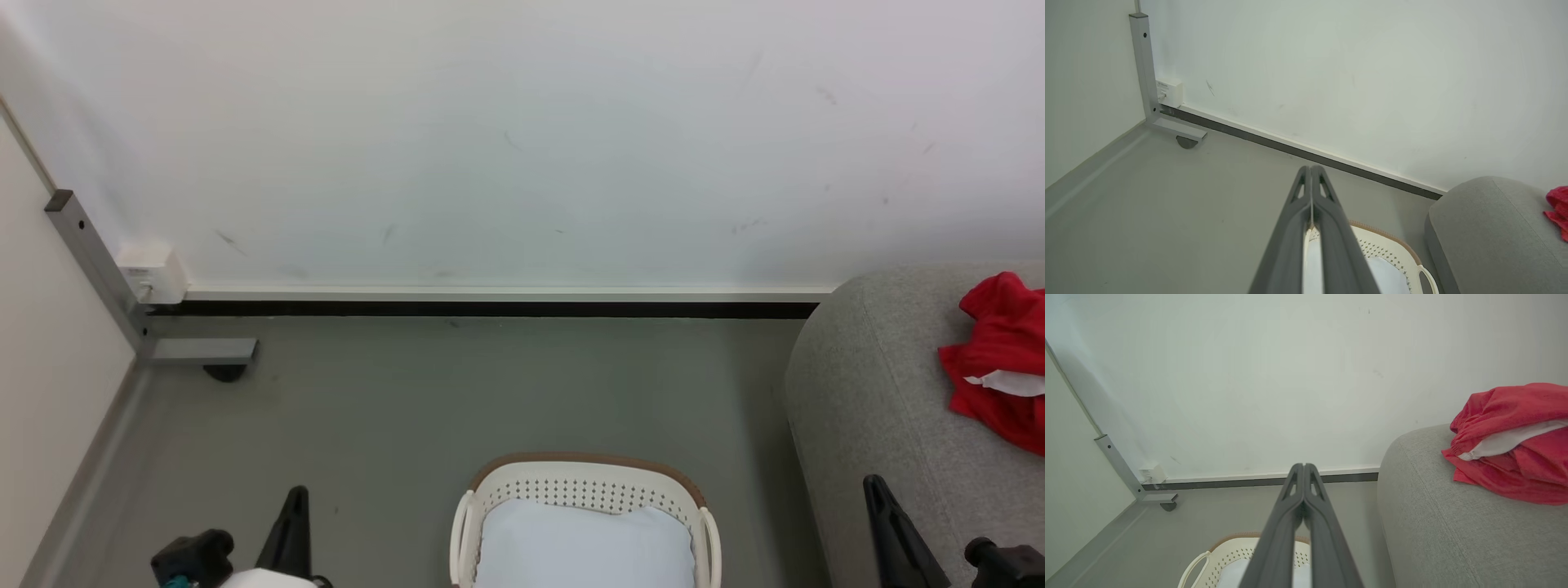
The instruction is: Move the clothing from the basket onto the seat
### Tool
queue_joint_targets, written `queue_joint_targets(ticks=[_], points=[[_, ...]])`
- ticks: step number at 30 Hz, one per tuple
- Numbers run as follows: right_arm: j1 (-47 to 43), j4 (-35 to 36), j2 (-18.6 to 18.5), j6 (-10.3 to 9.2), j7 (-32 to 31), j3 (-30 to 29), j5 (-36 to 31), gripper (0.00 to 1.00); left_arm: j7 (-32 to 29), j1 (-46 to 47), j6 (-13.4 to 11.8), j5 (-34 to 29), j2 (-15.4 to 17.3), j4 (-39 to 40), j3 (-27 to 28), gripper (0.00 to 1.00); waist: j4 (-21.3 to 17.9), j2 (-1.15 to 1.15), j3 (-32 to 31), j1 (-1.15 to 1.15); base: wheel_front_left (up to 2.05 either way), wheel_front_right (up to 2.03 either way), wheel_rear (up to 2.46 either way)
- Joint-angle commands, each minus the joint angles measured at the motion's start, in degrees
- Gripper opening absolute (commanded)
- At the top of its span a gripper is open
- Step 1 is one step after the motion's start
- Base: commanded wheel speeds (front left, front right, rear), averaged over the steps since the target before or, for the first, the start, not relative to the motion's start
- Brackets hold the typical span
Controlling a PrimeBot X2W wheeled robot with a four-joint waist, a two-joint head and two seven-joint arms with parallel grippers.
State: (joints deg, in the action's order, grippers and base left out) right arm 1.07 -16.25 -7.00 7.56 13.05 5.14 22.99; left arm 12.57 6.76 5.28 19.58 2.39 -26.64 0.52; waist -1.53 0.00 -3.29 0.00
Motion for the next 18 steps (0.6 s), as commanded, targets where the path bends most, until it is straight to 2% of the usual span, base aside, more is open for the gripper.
queue_joint_targets(ticks=[1,18], points=[[1.28,1.07,-0.06,-0.01,-0.43,-0.60,2.32,0.00,-0.44,1.37,0.15,2.41,0.24,1.41,0.45,0.00,0.04,0.00,0.03,0.00,0.00,0.00,0.00],[2.34,1.44,0.84,-0.03,-4.78,-3.17,17.54,0.00,-4.24,0.51,0.66,18.54,0.33,4.55,1.26,0.00,0.25,0.00,0.53,0.00,0.00,0.00,0.00]])
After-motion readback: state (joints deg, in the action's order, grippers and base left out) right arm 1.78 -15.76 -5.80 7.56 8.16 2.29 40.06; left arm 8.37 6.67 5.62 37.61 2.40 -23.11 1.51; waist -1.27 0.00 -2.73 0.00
